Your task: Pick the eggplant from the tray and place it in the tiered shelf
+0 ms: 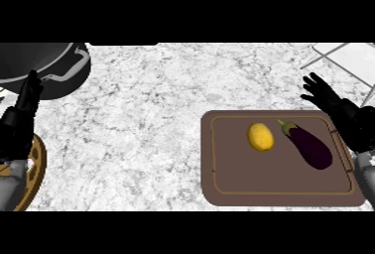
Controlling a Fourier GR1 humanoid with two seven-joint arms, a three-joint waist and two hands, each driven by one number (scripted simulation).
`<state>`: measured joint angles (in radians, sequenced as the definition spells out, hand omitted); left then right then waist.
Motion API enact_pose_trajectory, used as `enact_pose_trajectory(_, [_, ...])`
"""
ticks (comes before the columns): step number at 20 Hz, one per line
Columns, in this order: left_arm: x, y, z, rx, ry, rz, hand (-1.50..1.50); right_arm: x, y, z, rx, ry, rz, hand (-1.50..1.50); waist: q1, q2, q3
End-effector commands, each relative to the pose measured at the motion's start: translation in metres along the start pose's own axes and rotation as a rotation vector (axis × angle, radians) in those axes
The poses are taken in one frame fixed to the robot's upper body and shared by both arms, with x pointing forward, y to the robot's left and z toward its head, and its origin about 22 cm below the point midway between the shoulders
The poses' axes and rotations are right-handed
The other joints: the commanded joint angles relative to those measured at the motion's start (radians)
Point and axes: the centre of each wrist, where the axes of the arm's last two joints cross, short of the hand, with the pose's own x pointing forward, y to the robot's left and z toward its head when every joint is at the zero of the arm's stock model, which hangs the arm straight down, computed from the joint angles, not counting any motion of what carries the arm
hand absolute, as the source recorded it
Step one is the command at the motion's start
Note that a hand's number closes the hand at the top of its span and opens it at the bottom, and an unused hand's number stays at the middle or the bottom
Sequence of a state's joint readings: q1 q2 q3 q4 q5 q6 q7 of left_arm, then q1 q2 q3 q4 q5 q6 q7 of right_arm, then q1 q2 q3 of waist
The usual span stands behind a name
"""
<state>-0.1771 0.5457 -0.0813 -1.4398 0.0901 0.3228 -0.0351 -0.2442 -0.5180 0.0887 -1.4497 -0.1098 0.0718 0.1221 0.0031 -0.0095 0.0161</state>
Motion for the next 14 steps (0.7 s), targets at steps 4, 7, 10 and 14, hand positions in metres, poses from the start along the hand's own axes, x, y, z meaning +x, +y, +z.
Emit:
enact_pose_trajectory(4, [-0.033, -0.012, 0.029, -0.082, 0.203, 0.114, 0.00, 0.046, 0.029, -0.009, 0.150, -0.392, -0.190, 1.50, 0.007, 0.008, -0.016])
enact_pose_trajectory(7, [-0.055, -0.007, 0.046, -0.104, 0.338, 0.149, 0.00, 0.046, -0.033, -0.001, -0.215, -0.232, 0.255, 1.50, -0.029, 0.006, -0.032])
enact_pose_trajectory(10, [-0.060, -0.005, 0.057, -0.137, 0.383, 0.209, 0.00, 0.031, 0.016, 0.007, -0.405, -0.350, 0.110, 1.50, -0.011, 0.002, -0.017])
enact_pose_trajectory(14, [-0.061, -0.007, 0.057, -0.152, 0.368, 0.234, 0.00, 0.011, 0.080, 0.052, -0.162, -0.393, -0.043, -1.50, -0.012, 0.007, -0.016])
